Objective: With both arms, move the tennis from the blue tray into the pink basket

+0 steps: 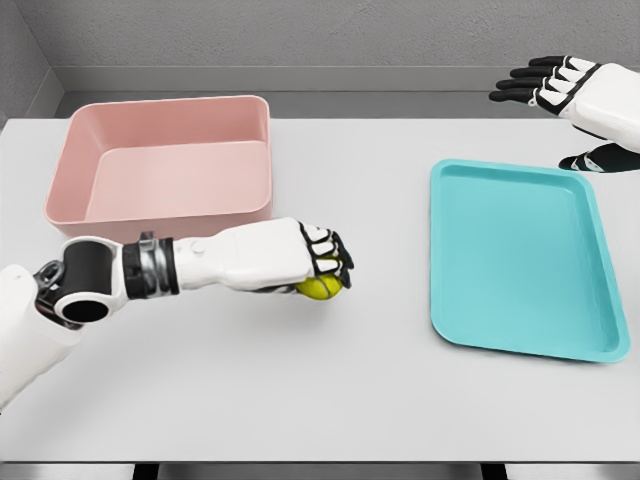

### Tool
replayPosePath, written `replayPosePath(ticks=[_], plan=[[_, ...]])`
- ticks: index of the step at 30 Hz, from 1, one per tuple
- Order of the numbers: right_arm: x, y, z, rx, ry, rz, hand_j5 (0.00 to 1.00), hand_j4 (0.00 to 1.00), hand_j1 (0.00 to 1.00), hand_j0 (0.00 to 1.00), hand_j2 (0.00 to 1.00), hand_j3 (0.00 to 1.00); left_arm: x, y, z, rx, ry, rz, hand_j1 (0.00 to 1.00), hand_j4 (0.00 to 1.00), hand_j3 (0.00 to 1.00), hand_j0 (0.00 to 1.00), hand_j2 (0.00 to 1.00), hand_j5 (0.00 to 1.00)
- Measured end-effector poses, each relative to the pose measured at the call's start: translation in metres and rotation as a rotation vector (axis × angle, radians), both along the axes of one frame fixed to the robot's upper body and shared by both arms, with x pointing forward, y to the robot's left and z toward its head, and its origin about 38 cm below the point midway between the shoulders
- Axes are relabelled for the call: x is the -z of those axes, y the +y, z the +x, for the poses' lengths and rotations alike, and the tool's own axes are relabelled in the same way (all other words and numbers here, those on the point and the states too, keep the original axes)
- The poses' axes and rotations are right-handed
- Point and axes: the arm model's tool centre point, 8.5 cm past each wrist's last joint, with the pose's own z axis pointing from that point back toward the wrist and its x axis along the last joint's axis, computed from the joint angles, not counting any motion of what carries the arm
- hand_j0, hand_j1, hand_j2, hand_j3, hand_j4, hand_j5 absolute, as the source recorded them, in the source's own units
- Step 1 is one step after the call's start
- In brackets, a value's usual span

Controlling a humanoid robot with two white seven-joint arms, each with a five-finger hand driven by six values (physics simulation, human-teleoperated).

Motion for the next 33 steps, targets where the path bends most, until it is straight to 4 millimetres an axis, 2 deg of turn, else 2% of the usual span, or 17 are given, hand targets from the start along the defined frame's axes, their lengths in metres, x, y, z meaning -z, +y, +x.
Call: replayPosePath(ticks=[4,9,13,17,22,25,30,31,32,33], plan=[[0.0,0.0,0.0,0.0,0.0,0.0,1.0,1.0,1.0,1.0,1.0,1.0,-0.03,0.013,0.015,-0.049,-0.057,-0.054,0.36,0.36,0.36,0.36,0.36,0.36],[0.001,0.0,0.0,-0.001,0.001,0.0,1.0,1.0,1.0,1.0,1.0,1.0,-0.066,0.052,0.036,-0.155,-0.149,-0.059,0.36,0.36,0.36,0.36,0.36,0.36],[0.0,0.0,0.0,-0.001,0.0,-0.001,1.0,1.0,1.0,1.0,1.0,1.0,-0.082,0.087,0.066,-0.275,-0.171,-0.039,0.36,0.36,0.36,0.36,0.36,0.36],[0.0,0.0,0.0,-0.001,0.0,-0.001,1.0,1.0,1.0,1.0,1.0,1.0,-0.065,0.122,0.092,-0.398,-0.113,0.001,0.36,0.36,0.36,0.36,0.36,0.36],[0.0,0.0,0.0,-0.001,0.0,-0.001,1.0,1.0,1.0,1.0,1.0,1.0,-0.033,0.158,0.105,-0.507,-0.031,0.068,0.38,0.38,0.38,0.38,0.38,0.38],[0.001,0.0,0.0,0.0,0.001,-0.001,1.0,1.0,1.0,1.0,1.0,1.0,-0.02,0.172,0.111,-0.551,0.005,0.088,0.38,0.38,0.38,0.38,0.38,0.38],[0.001,0.0,0.0,0.0,0.001,-0.001,1.0,1.0,1.0,1.0,1.0,1.0,-0.006,0.181,0.118,-0.592,0.043,0.104,0.39,0.39,0.39,0.39,0.39,0.39],[0.001,0.0,0.0,0.0,0.001,-0.001,1.0,1.0,1.0,1.0,1.0,1.0,-0.005,0.181,0.12,-0.597,0.045,0.105,0.42,0.42,0.42,0.42,0.42,0.42],[0.001,0.0,0.0,0.0,0.001,-0.001,1.0,1.0,1.0,1.0,1.0,1.0,-0.005,0.181,0.121,-0.6,0.047,0.104,0.53,0.53,0.53,0.53,0.53,0.53],[0.0,0.0,0.0,0.0,-0.001,-0.001,1.0,1.0,1.0,1.0,1.0,1.0,-0.004,0.181,0.122,-0.602,0.049,0.104,0.71,0.71,0.71,0.71,0.71,0.71]])
